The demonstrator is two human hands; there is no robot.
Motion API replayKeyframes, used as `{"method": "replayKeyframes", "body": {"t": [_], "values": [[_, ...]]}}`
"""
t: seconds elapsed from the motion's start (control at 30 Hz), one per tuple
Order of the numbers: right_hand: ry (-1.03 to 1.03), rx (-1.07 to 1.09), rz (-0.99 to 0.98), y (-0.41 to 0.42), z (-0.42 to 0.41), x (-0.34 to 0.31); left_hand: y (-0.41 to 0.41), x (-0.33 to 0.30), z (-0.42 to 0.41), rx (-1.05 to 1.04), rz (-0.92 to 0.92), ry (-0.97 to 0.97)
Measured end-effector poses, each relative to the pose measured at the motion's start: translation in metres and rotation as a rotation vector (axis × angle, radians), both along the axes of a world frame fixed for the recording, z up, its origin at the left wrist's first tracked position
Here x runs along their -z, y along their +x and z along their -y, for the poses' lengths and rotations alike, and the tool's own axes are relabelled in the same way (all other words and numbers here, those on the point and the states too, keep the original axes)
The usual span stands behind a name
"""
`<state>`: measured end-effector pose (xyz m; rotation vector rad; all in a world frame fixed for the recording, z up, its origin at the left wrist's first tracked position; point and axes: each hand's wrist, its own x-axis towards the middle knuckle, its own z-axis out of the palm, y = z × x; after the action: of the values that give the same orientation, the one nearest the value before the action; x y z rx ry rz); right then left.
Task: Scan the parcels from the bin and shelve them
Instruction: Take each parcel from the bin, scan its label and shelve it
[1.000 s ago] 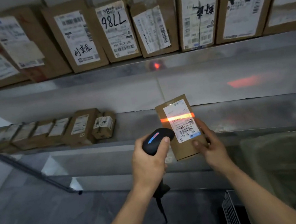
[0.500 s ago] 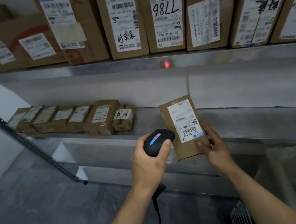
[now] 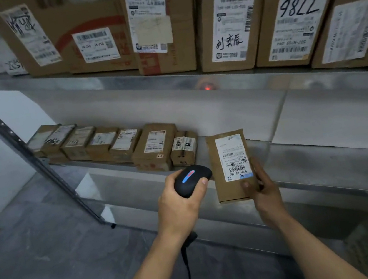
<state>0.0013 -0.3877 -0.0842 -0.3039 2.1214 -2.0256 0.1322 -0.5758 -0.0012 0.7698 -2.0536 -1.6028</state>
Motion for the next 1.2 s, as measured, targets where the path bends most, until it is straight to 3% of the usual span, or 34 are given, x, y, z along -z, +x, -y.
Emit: {"method": "replayKeyframes", "body": {"t": [0.53,1.2], "values": [[-0.091,0.164,0.130,-0.038,0.080,0.031,-0.024,0.017,0.087,0.127,0.056,0.009],[0.161,0.152,0.293,-0.116,0.130,0.049,-0.043,0.040,0.096,0.114,0.134,0.033]]}}
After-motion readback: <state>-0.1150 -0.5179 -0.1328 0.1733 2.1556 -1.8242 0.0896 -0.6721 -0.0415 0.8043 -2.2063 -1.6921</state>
